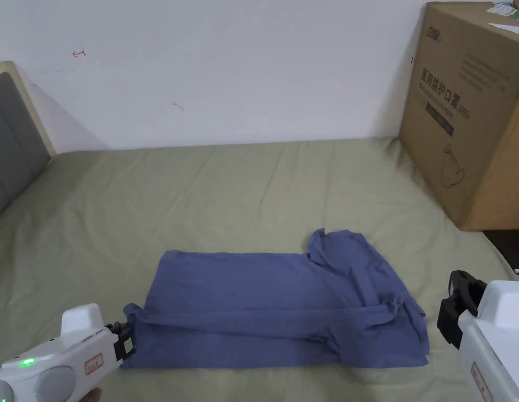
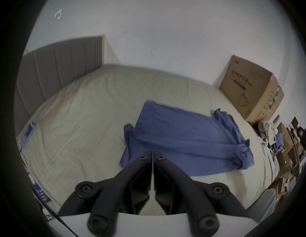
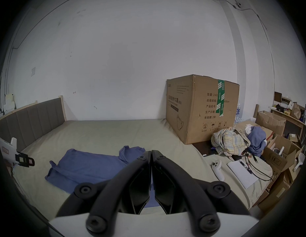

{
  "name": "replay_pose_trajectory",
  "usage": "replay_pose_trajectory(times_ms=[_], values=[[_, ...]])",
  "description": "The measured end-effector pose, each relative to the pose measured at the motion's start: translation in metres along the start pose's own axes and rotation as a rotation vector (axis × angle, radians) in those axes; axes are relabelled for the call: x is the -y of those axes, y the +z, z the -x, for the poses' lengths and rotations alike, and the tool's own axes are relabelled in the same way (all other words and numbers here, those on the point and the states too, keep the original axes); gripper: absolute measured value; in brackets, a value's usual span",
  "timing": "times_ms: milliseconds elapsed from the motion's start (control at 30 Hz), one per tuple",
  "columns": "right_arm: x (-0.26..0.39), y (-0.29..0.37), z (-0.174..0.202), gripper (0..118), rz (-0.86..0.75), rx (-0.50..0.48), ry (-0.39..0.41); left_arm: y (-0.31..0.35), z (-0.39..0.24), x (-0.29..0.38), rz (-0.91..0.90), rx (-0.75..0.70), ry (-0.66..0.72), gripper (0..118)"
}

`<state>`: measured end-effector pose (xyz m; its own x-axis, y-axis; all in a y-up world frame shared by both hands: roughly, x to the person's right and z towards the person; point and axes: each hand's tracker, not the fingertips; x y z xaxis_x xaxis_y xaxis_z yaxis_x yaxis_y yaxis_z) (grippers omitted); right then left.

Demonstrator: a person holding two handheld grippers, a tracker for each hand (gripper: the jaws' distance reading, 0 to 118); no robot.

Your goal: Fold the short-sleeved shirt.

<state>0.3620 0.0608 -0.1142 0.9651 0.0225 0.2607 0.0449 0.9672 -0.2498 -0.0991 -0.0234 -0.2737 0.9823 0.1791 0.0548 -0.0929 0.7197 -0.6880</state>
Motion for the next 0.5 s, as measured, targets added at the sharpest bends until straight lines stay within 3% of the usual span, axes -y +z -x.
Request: replay_pose_trajectory(times_ms=[67,133,267,500], values=[[0.001,-0.006,0.002,1,0.013,0.005,0.006,-0.026,0.013,-0.006,0.092,-0.016,0.066,67],[0.004,-0.013,0.003,1,0.027,0.007,0.007,-0.051,0.023,-0.011,0.189,-0.041,0.096,95],[0.01,-0.028,0.006,1,0.065,0.012,0.002,-0.089,0.032,-0.009,0.229,-0.104,0.05,96],[0.022,-0.056,0.009,1,0.131,0.012,-0.013,-0.134,0.043,0.004,0.327,-0.141,0.092,92]])
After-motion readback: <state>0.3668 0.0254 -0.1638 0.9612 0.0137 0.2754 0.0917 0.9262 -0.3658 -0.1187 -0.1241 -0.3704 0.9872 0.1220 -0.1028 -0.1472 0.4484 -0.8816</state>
